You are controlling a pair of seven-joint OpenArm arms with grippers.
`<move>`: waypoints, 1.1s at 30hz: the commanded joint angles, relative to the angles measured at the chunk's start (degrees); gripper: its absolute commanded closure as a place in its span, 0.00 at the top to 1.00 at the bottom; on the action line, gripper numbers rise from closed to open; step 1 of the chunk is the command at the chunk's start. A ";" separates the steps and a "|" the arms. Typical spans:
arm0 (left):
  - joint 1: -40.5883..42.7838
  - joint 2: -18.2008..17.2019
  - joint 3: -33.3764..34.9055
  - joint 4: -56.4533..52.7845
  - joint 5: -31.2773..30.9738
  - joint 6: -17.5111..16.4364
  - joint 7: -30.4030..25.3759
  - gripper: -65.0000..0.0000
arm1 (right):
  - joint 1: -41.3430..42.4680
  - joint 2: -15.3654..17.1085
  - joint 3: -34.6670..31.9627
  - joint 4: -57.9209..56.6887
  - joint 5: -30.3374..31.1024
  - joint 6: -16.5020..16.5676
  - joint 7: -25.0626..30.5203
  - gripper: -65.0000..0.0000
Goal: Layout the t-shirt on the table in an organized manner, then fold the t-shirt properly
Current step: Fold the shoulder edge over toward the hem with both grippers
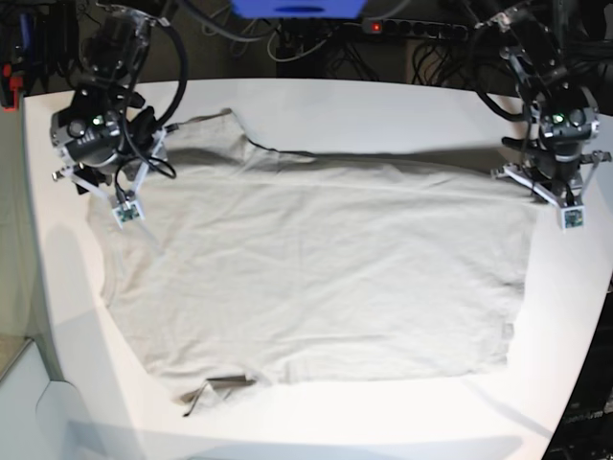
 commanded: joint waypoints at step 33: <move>0.45 0.41 -0.16 1.08 -0.13 0.63 -0.91 0.00 | 5.71 0.62 -0.20 -8.40 0.26 0.80 0.88 0.00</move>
